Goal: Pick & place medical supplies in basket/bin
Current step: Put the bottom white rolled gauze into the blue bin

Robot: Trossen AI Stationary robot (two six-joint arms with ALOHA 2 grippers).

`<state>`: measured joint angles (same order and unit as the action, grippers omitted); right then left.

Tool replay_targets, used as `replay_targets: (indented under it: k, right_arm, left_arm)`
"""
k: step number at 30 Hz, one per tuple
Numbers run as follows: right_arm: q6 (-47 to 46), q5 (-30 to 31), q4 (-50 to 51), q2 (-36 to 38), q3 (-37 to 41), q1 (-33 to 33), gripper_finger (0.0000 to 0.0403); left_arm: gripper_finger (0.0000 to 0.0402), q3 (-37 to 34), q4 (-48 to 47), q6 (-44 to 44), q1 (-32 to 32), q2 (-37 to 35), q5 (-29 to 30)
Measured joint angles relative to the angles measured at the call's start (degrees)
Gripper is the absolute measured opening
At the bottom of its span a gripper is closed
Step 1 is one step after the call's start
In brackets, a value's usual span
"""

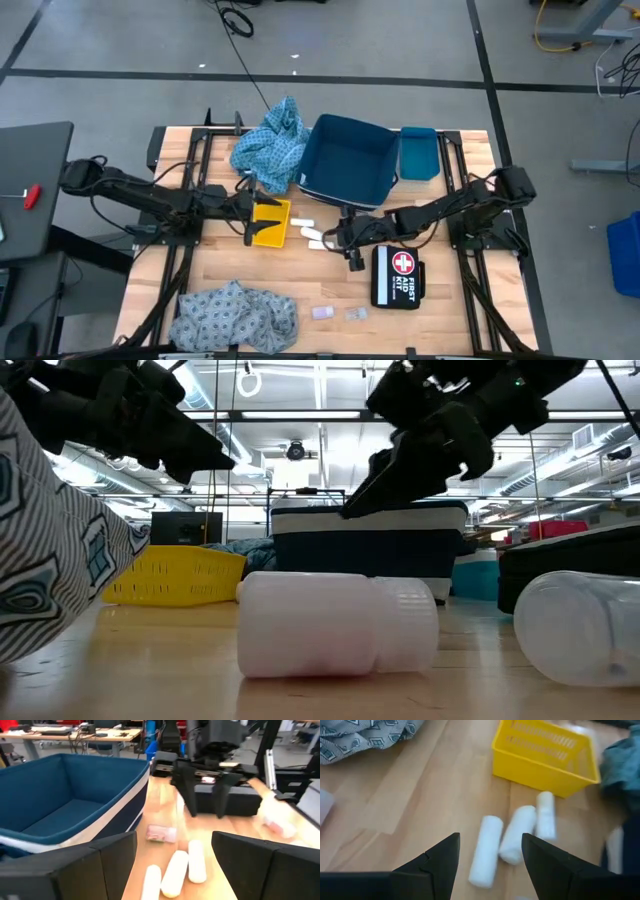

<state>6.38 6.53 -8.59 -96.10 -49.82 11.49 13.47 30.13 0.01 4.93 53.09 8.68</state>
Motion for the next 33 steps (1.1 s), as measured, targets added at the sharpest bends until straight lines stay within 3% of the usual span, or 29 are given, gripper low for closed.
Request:
replay_targets:
  k: [11,33]
  right_arm:
    - [-1.2,0.8,1.2,-6.9,-2.4,0.2,0.0221]
    - [-4.2,2.3,0.3,-10.1,-2.5,-0.2,0.0221]
  left_arm:
    - [0.026,0.3,0.1,0.1,0.0,1.5,1.9]
    - [0.026,0.3,1.2,0.1,0.0,1.5,1.8]
